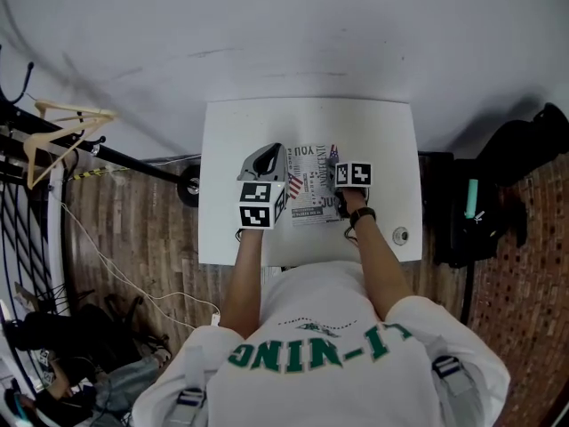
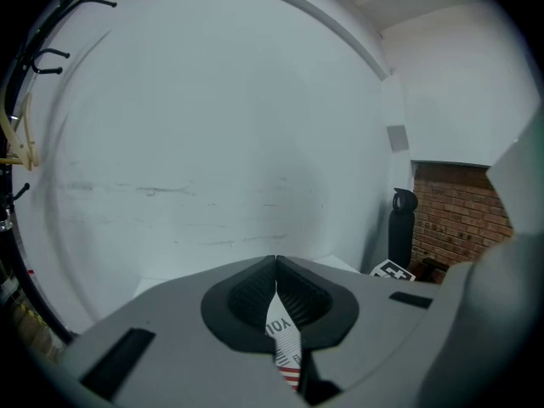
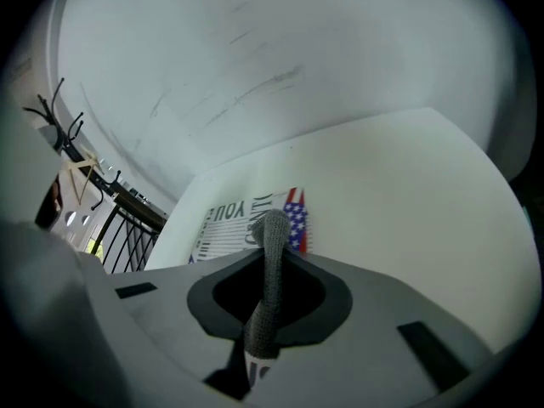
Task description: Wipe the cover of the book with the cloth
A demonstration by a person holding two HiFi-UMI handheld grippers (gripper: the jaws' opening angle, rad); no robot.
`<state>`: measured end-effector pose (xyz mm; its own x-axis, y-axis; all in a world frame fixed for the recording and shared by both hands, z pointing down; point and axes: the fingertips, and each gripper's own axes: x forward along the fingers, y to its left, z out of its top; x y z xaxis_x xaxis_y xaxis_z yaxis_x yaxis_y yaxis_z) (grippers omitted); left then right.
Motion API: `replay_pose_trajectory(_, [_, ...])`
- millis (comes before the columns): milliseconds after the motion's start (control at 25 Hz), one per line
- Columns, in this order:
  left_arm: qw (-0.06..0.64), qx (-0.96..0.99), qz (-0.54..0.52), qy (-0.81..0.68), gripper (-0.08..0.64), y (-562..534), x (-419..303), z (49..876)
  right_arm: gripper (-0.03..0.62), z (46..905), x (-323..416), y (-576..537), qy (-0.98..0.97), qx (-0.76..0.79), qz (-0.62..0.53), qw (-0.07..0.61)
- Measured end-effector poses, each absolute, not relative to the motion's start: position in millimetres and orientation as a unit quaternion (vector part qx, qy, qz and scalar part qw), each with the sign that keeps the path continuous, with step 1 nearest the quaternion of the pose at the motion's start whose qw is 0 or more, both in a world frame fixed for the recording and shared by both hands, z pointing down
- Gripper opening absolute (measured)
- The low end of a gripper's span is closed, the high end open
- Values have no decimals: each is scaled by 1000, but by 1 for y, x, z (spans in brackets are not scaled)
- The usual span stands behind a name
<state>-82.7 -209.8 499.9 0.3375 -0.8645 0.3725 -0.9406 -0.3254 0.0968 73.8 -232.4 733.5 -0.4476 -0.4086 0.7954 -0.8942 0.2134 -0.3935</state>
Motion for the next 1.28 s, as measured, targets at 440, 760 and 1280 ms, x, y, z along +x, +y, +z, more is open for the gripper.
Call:
replay_pose_trajectory(440, [152,802,131,-562,14,-203,-83,502,48,731,97,-235,-703,483,449,265])
replay_pose_trajectory(760, [162,785,134,-583,14,-192,-105,511,48,711,-31,-200,-775,336,471,255])
replay_pose_trajectory(1280, [159,786,137,-581,14,-192,-101,511,46,737,-17,-177,-773,329,430,329])
